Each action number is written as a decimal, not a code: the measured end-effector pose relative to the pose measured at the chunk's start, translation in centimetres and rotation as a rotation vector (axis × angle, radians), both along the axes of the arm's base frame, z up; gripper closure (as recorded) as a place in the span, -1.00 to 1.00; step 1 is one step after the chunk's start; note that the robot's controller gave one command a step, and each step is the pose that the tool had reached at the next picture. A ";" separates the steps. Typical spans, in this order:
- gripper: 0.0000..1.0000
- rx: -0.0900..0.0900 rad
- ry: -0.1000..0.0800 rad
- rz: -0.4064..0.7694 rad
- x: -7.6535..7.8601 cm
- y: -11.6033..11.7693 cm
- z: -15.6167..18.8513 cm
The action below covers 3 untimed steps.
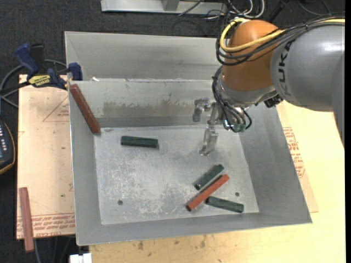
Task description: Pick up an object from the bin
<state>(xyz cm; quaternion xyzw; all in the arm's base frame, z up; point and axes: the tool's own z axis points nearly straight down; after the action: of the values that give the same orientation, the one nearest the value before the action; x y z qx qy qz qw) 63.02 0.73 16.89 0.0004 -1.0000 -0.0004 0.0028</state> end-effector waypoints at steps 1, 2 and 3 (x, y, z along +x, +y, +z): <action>-1.00 0.000 -0.001 0.244 -7.1 -3.8 -4.5; -1.00 -0.001 -0.022 0.621 -14.2 -2.6 -9.4; 1.00 0.000 -0.019 0.622 -14.2 -2.5 -9.3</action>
Offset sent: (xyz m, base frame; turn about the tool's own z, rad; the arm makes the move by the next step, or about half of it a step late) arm -0.0698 -0.0365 -0.0425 -0.2485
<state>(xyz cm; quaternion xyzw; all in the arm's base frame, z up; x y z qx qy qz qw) 48.80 -1.79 7.58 0.3065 -0.9518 0.0006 -0.0066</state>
